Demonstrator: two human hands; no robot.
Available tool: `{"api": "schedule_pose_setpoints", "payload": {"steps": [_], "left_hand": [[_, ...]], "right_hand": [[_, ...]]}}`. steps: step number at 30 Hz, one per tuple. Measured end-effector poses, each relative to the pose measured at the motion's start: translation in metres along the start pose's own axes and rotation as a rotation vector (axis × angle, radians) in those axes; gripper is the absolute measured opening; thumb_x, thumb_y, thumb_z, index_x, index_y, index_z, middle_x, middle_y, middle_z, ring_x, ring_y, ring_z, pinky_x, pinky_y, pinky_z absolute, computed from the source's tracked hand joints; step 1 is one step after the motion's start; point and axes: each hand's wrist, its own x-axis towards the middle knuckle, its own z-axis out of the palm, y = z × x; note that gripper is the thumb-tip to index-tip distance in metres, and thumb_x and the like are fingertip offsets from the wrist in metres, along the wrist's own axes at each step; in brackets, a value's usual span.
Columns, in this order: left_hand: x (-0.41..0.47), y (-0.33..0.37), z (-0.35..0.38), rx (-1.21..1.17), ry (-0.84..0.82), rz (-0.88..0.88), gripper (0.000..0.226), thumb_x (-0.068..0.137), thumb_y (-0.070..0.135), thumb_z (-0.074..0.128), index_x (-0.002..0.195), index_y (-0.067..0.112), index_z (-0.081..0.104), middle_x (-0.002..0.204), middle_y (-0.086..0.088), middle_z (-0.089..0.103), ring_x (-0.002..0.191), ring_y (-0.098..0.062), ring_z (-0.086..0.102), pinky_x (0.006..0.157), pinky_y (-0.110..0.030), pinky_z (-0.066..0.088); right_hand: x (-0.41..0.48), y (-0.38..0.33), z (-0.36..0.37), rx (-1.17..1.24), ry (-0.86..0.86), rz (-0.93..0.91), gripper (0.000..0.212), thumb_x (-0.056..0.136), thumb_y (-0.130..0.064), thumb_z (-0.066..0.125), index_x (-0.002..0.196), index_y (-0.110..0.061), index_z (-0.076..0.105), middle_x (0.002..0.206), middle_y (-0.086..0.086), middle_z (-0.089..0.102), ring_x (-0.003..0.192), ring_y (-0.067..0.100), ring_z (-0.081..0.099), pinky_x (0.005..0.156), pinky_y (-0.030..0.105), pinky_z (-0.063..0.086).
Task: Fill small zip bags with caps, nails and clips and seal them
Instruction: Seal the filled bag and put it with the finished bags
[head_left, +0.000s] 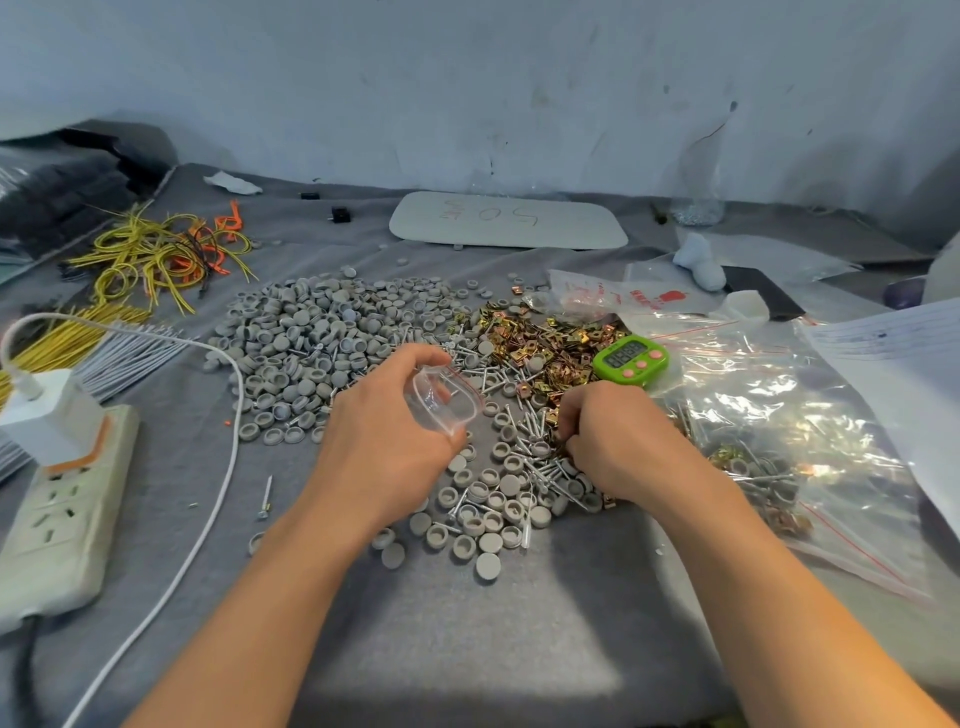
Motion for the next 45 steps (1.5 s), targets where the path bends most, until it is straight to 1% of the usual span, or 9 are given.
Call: {"api": "schedule_pose_setpoints", "payload": {"steps": [5, 7, 11, 17, 26, 34, 37, 41, 45], "left_hand": [[-0.001, 0.000, 0.003, 0.011, 0.002, 0.009, 0.064, 0.074, 0.022, 0.089, 0.122, 0.047, 0.056, 0.106, 0.019, 0.067, 0.081, 0.008, 0.053, 0.065, 0.004, 0.037], [-0.001, 0.000, 0.004, 0.013, -0.002, 0.011, 0.063, 0.074, 0.023, 0.088, 0.122, 0.047, 0.056, 0.106, 0.019, 0.067, 0.082, 0.008, 0.054, 0.061, -0.001, 0.040], [-0.002, 0.001, 0.006, 0.017, -0.005, 0.007, 0.061, 0.074, 0.026, 0.087, 0.119, 0.050, 0.055, 0.101, 0.020, 0.067, 0.070, 0.002, 0.056, 0.052, -0.009, 0.038], [-0.003, 0.001, 0.011, 0.016, -0.020, 0.016, 0.062, 0.071, 0.022, 0.087, 0.115, 0.050, 0.054, 0.095, 0.023, 0.064, 0.079, 0.010, 0.054, 0.057, -0.009, 0.037], [-0.002, 0.002, 0.010, -0.078, -0.020, 0.038, 0.040, 0.068, 0.044, 0.062, 0.105, 0.054, 0.053, 0.090, 0.042, 0.061, 0.083, 0.021, 0.054, 0.064, -0.003, 0.040], [0.000, -0.005, 0.005, -0.097, 0.053, -0.024, 0.054, 0.067, 0.044, 0.063, 0.119, 0.049, 0.052, 0.080, 0.027, 0.062, 0.074, 0.012, 0.054, 0.059, -0.011, 0.036], [0.000, -0.007, 0.003, -0.106, 0.047, -0.047, 0.059, 0.069, 0.037, 0.073, 0.120, 0.050, 0.046, 0.079, 0.025, 0.065, 0.074, 0.011, 0.058, 0.057, -0.013, 0.037], [0.000, -0.011, 0.001, -0.104, 0.073, -0.056, 0.077, 0.071, 0.029, 0.086, 0.129, 0.052, 0.040, 0.091, 0.025, 0.066, 0.079, 0.015, 0.056, 0.057, -0.010, 0.037], [0.000, -0.009, -0.001, -0.144, 0.151, -0.092, 0.086, 0.069, 0.025, 0.088, 0.136, 0.048, 0.039, 0.093, 0.022, 0.064, 0.082, 0.013, 0.056, 0.060, -0.008, 0.037]], "right_hand": [[0.000, 0.005, 0.006, 0.164, 0.159, -0.026, 0.027, 0.094, -0.002, 0.057, 0.095, -0.029, 0.062, 0.092, 0.000, 0.067, 0.080, 0.022, 0.061, 0.071, 0.037, 0.054], [-0.001, 0.005, 0.006, 0.306, 0.222, -0.006, 0.025, 0.100, -0.010, 0.058, 0.105, -0.030, 0.073, 0.094, 0.000, 0.070, 0.070, 0.015, 0.061, 0.061, 0.028, 0.049], [-0.008, -0.011, 0.001, 0.567, 0.261, -0.050, 0.015, 0.088, -0.012, 0.078, 0.082, -0.025, 0.083, 0.060, -0.011, 0.072, 0.052, 0.003, 0.066, 0.053, 0.015, 0.052], [-0.022, -0.044, -0.002, 0.916, 0.240, -0.126, 0.013, 0.073, -0.008, 0.088, 0.075, -0.020, 0.083, 0.062, -0.001, 0.075, 0.047, 0.013, 0.067, 0.052, 0.026, 0.054], [-0.016, -0.081, 0.011, 0.885, 0.293, -0.121, 0.015, 0.081, -0.009, 0.083, 0.078, -0.024, 0.083, 0.072, -0.013, 0.077, 0.071, -0.001, 0.073, 0.072, 0.020, 0.060], [-0.017, -0.088, 0.015, 0.688, 0.294, -0.179, 0.026, 0.088, -0.024, 0.076, 0.111, -0.037, 0.074, 0.092, -0.010, 0.078, 0.085, 0.006, 0.074, 0.083, 0.039, 0.062], [-0.018, -0.087, 0.014, 0.588, 0.254, -0.259, 0.029, 0.090, -0.028, 0.069, 0.115, -0.043, 0.073, 0.101, -0.014, 0.079, 0.093, 0.004, 0.073, 0.088, 0.034, 0.060], [-0.018, -0.082, 0.012, 0.778, 0.347, -0.240, 0.024, 0.091, -0.018, 0.069, 0.108, -0.031, 0.080, 0.093, -0.016, 0.079, 0.086, -0.007, 0.072, 0.076, 0.013, 0.056], [-0.021, -0.076, 0.009, 0.847, 0.434, -0.200, 0.016, 0.083, -0.046, 0.075, 0.082, -0.029, 0.076, 0.070, -0.014, 0.072, 0.062, 0.000, 0.064, 0.059, 0.023, 0.051]]}}
